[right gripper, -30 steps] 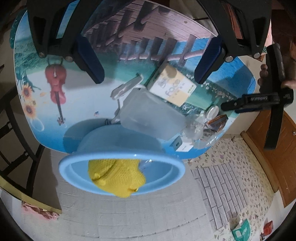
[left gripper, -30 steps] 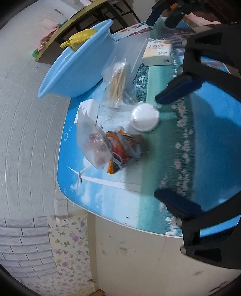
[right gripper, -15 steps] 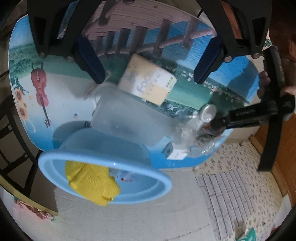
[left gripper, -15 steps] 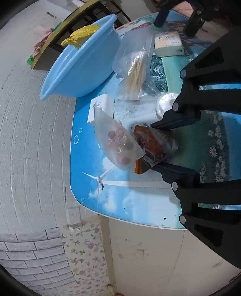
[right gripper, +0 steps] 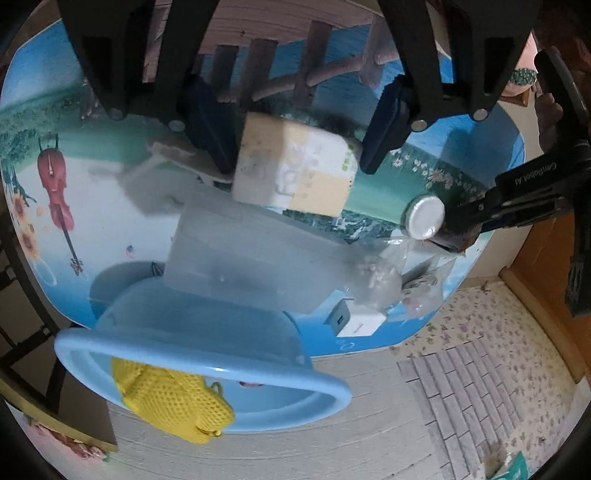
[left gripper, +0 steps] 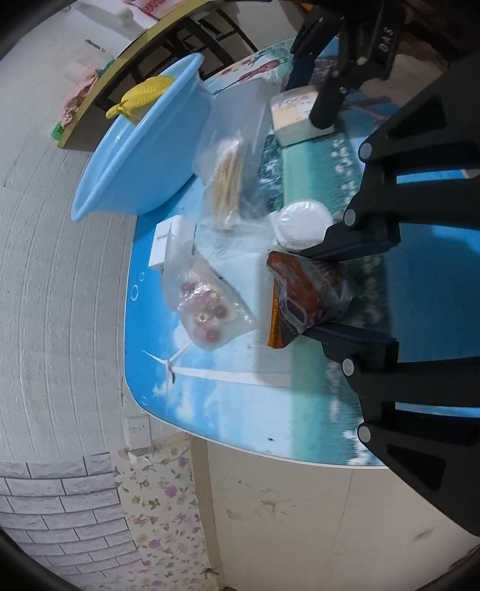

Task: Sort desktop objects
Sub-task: 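Grasp the orange snack packet with the left tool while the right tool grasps the Face tissue pack, then lift the snack packet with the left tool while the right tool lifts the tissue pack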

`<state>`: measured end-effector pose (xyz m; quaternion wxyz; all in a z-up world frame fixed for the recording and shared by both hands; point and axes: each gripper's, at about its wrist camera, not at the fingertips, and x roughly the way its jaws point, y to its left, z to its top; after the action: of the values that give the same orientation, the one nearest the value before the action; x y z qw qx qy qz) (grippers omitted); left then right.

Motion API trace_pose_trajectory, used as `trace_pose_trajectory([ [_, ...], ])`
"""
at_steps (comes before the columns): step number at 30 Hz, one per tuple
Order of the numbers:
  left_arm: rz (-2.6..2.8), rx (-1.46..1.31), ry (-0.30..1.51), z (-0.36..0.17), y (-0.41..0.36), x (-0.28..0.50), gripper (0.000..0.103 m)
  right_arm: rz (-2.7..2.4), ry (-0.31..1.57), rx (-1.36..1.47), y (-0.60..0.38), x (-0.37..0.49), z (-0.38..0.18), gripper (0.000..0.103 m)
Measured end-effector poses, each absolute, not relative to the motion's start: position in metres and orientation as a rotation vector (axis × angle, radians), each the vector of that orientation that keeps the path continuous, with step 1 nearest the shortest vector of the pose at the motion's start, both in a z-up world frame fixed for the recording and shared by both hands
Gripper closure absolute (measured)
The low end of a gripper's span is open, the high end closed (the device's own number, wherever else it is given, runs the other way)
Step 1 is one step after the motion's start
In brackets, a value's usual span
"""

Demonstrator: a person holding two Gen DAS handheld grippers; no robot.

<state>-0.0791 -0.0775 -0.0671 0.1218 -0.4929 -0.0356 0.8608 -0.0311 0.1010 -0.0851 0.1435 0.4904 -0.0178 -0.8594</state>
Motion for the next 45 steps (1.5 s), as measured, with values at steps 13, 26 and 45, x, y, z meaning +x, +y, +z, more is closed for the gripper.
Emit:
trace_pose_trajectory([
  [13,2.555,-1.43,-0.152,-0.056,-0.053,-0.024,0.072,-2.469,-0.02,1.268,0.139,0.0,-0.061,0.04],
  [26,2.467,-1.425,-0.095,-0.056,0.004,-0.008,0.072,-2.398,0.061,1.288,0.182,0.024,-0.063,0.04],
  [45,2.488,-1.453,-0.037,-0.065,0.016,-0.012,0.071,-2.475,0.122,1.319,0.207,0.017,-0.07,0.035],
])
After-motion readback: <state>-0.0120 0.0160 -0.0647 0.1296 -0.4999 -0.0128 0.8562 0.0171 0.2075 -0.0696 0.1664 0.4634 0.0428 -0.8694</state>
